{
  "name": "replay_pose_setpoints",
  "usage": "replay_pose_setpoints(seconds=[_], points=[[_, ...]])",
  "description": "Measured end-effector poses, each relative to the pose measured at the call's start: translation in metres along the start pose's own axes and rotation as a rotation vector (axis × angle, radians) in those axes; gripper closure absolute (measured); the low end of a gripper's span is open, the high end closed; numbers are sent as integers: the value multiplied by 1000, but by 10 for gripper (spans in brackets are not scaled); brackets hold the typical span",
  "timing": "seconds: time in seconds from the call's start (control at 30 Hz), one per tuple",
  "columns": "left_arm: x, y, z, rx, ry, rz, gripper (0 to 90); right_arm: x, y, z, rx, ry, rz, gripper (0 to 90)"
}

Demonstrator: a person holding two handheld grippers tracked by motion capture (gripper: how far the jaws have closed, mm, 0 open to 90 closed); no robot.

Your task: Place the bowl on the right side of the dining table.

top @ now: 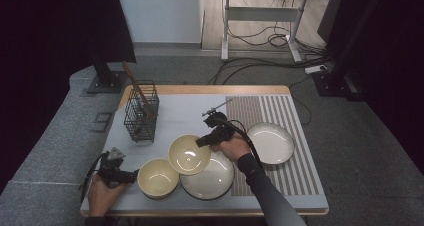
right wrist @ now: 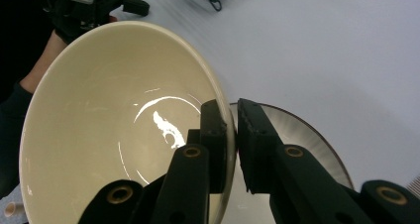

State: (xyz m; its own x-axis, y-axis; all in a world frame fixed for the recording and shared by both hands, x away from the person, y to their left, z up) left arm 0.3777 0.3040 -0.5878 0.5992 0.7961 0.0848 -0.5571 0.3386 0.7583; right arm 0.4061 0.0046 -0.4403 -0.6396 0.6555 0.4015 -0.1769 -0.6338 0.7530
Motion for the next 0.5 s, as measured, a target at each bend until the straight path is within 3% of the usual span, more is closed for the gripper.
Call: replay_pose_setpoints(seconds=[0.5], points=[[0, 0, 0, 2, 1, -1, 0, -43, 26, -15, -45, -69, -57, 817]])
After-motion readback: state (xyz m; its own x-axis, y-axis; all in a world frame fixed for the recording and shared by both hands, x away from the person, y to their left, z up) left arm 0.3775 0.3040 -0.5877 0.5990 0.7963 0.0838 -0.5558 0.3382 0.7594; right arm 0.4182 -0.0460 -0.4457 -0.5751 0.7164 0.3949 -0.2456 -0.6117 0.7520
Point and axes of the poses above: each handheld gripper's, and its own axes: y roughly backward along the jaws, z roughly out of its top, x roughly to its left, the point moved 8 cm from there along -y, roughly forward along the jaws, and after that the axes turned 7 degrees about -y, right-handed, at the moved point
